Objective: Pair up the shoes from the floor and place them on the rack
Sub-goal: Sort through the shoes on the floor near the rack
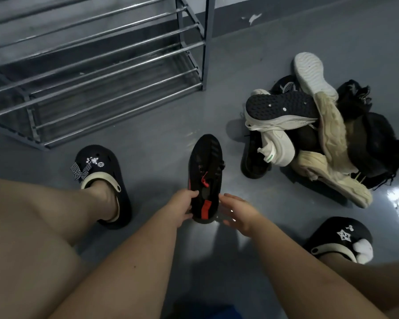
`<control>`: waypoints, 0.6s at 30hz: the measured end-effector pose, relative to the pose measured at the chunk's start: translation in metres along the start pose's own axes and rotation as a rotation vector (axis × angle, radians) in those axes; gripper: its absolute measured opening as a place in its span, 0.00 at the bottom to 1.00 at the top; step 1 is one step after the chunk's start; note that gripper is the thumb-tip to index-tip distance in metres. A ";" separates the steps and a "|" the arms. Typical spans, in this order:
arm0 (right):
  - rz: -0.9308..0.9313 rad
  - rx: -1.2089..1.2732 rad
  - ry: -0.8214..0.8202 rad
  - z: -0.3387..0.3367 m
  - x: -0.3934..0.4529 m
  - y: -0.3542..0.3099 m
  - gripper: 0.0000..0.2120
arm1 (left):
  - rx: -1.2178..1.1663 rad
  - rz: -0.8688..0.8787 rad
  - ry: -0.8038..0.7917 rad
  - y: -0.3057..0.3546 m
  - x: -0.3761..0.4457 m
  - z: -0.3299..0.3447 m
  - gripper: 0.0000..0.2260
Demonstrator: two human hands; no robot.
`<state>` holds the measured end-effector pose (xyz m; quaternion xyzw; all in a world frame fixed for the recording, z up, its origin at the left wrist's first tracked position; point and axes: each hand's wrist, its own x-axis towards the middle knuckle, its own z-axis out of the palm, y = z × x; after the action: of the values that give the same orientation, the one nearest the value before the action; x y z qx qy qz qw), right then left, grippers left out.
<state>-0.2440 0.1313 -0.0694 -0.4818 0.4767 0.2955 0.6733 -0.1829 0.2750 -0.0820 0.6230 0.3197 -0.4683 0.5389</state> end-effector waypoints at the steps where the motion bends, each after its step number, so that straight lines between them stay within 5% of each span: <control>1: -0.017 -0.019 0.015 -0.002 -0.002 -0.003 0.27 | 0.041 0.041 0.009 0.005 -0.003 0.002 0.13; 3: -0.065 -0.061 0.069 -0.008 -0.004 -0.009 0.30 | 0.117 0.120 0.039 0.013 -0.003 0.007 0.13; 7: -0.201 -0.085 0.181 -0.026 -0.014 -0.036 0.32 | 0.172 0.224 0.083 0.029 0.014 0.018 0.33; 18: -0.521 -0.257 0.406 -0.093 -0.044 -0.137 0.33 | 0.469 0.516 0.031 0.121 -0.040 0.099 0.26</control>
<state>-0.1763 -0.0014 0.0142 -0.7168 0.4210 0.0695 0.5515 -0.1121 0.1569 0.0023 0.7970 0.0436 -0.3678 0.4770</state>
